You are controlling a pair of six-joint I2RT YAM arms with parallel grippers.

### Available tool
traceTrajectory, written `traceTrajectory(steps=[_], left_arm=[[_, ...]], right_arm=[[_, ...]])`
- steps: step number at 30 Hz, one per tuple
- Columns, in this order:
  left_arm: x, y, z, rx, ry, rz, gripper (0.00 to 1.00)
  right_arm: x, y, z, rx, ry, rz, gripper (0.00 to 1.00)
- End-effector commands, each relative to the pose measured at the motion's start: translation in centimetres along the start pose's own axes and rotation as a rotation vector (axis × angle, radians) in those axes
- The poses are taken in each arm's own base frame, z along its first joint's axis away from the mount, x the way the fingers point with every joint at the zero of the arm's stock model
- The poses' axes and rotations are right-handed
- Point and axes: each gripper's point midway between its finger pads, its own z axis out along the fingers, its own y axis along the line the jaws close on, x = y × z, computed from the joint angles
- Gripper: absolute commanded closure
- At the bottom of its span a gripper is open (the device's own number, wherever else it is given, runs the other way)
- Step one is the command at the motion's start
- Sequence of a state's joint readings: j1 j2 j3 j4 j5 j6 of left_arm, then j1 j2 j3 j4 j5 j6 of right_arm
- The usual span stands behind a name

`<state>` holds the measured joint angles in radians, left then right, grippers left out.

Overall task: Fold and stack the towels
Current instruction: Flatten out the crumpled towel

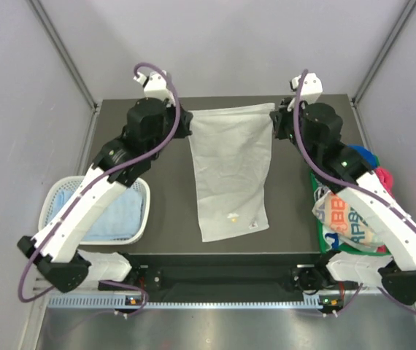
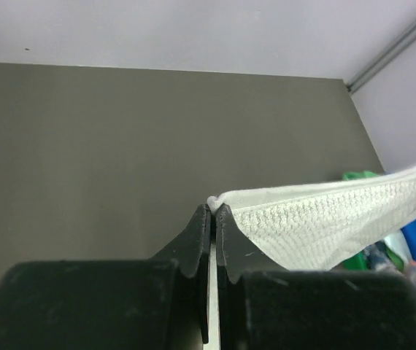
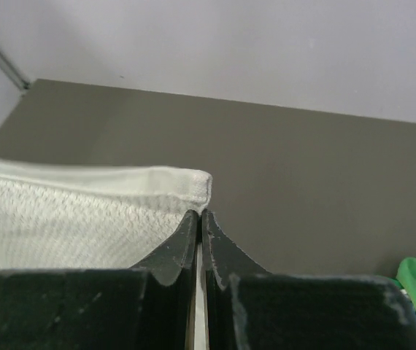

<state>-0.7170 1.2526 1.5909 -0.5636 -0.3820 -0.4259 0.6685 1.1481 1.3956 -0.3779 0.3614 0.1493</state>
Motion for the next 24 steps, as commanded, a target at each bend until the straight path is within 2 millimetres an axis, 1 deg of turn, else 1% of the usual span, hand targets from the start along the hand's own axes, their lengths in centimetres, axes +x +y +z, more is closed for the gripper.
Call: traceTrajectory(steps=[1, 2, 3, 4, 5, 6, 7, 8, 9, 10, 11, 12, 13, 14, 15, 16, 17, 18, 20, 21, 22, 23, 24], left_arm=[[-1.8, 0.2, 4.3, 0.061, -0.059, -0.059, 1.00], [-0.9, 1.4, 6.5, 0.037, -0.033, -0.056, 1.00], [-1.4, 1.8, 7.5, 0.028, -0.042, -0.061, 1.00], [-1.3, 2.0, 8.7, 0.030, -0.040, -0.064, 1.00], [0.0, 3.2, 11.2, 0.007, -0.009, -0.060, 1.00], [0.3, 3.7, 12.5, 0.004, -0.001, -0.060, 1.00], [-0.4, 3.7, 13.6, 0.015, -0.020, -0.065, 1.00], [1.3, 5.2, 16.1, -0.016, 0.018, -0.063, 1.00], [1.8, 5.7, 17.4, -0.016, 0.032, -0.063, 1.00], [1.4, 5.8, 18.4, -0.010, 0.022, -0.065, 1.00], [3.2, 7.5, 20.9, -0.040, 0.059, -0.073, 1.00], [3.8, 8.2, 22.0, -0.047, 0.069, -0.077, 1.00], [4.7, 8.7, 23.8, -0.051, 0.086, -0.079, 1.00], [4.9, 9.6, 24.5, -0.061, 0.092, -0.083, 1.00], [5.4, 10.0, 25.3, -0.064, 0.101, -0.087, 1.00], [5.9, 10.3, 25.8, -0.061, 0.112, -0.091, 1.00], [6.9, 11.0, 26.5, -0.069, 0.129, -0.096, 1.00], [7.5, 11.2, 26.7, -0.074, 0.145, -0.100, 1.00], [8.5, 11.5, 26.4, -0.082, 0.170, -0.104, 1.00], [10.2, 12.1, 26.0, -0.095, 0.202, -0.118, 1.00], [10.0, 11.8, 25.0, -0.091, 0.198, -0.128, 1.00], [10.4, 11.7, 24.4, -0.091, 0.203, -0.152, 1.00], [12.9, 12.4, 23.7, -0.111, 0.249, -0.162, 1.00]], right_arm=[[-0.1, -2.0, 3.7, -0.003, -0.046, 0.025, 1.00], [0.7, -2.1, 5.7, -0.004, -0.042, 0.024, 1.00], [1.4, -2.4, 7.0, -0.008, -0.031, 0.022, 1.00], [1.9, -3.1, 8.2, -0.017, -0.026, 0.034, 1.00], [3.4, -3.2, 10.6, -0.021, -0.007, 0.036, 1.00], [4.1, -3.5, 11.8, -0.022, -0.002, 0.042, 1.00], [4.6, -4.1, 13.1, -0.026, 0.007, 0.057, 1.00], [5.2, -4.4, 14.3, -0.030, 0.017, 0.067, 1.00], [7.1, -4.7, 16.6, -0.035, 0.040, 0.077, 1.00], [7.2, -5.3, 17.8, -0.035, 0.036, 0.099, 1.00], [9.8, -5.9, 19.8, -0.022, 0.080, 0.105, 1.00], [9.3, -5.5, 21.0, -0.062, 0.067, 0.114, 1.00], [10.1, -6.0, 22.0, -0.057, 0.084, 0.129, 1.00], [12.7, -6.4, 23.6, -0.050, 0.132, 0.137, 1.00], [12.1, -6.4, 24.4, -0.057, 0.120, 0.146, 1.00], [13.0, -6.7, 24.9, -0.051, 0.144, 0.157, 1.00], [13.5, -6.9, 25.3, -0.050, 0.152, 0.161, 1.00], [14.5, -7.1, 25.5, -0.045, 0.170, 0.165, 1.00], [15.2, -7.1, 25.3, -0.043, 0.189, 0.174, 1.00], [15.9, -7.1, 24.7, -0.043, 0.206, 0.175, 1.00], [16.2, -7.0, 24.2, -0.044, 0.216, 0.182, 1.00], [15.3, -6.9, 23.4, -0.046, 0.201, 0.186, 1.00], [16.9, -7.1, 22.5, -0.039, 0.234, 0.193, 1.00]])
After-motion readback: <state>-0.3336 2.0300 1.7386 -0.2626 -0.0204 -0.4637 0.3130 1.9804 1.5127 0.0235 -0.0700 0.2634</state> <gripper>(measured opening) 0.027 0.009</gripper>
